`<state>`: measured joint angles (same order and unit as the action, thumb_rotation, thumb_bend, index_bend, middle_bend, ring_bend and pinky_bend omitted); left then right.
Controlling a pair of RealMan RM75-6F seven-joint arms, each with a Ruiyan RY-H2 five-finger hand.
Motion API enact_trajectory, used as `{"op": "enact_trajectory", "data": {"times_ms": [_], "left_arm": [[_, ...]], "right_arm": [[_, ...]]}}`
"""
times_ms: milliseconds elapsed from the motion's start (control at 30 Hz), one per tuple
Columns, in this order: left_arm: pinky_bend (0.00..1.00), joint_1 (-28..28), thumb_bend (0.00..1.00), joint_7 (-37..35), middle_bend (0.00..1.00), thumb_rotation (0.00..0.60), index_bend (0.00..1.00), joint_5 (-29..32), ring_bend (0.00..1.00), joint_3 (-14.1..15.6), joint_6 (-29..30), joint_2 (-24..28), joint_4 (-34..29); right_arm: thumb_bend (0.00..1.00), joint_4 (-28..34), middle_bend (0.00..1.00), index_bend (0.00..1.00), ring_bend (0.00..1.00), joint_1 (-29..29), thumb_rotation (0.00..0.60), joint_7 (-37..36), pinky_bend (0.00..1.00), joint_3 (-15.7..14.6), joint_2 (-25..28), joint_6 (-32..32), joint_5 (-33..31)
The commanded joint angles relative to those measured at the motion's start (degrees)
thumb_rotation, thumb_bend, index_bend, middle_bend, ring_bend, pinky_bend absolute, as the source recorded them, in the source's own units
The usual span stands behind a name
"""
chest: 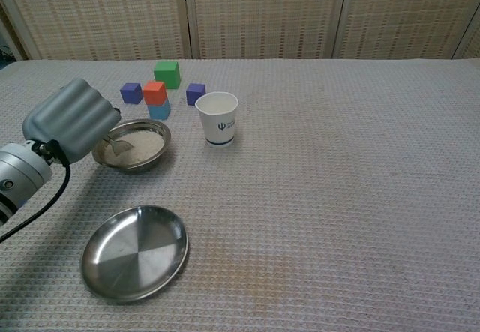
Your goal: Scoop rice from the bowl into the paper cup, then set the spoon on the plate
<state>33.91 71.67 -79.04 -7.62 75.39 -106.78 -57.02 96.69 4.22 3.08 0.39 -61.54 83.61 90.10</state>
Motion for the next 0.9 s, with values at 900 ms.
{"op": "enact_trajectory", "data": {"times_ms": [900], "left_arm": [[1.00,1.67,0.40,-15.34,1.00,0.600,0.80,24.82,1.00,-11.35,-11.72,14.74,-25.17]], "right_arm": [[0.13,-0.09,0.00,0.00,0.00,0.16,0.600,0.71,0.00,0.24,-0.16,-0.67,-0.91]]}}
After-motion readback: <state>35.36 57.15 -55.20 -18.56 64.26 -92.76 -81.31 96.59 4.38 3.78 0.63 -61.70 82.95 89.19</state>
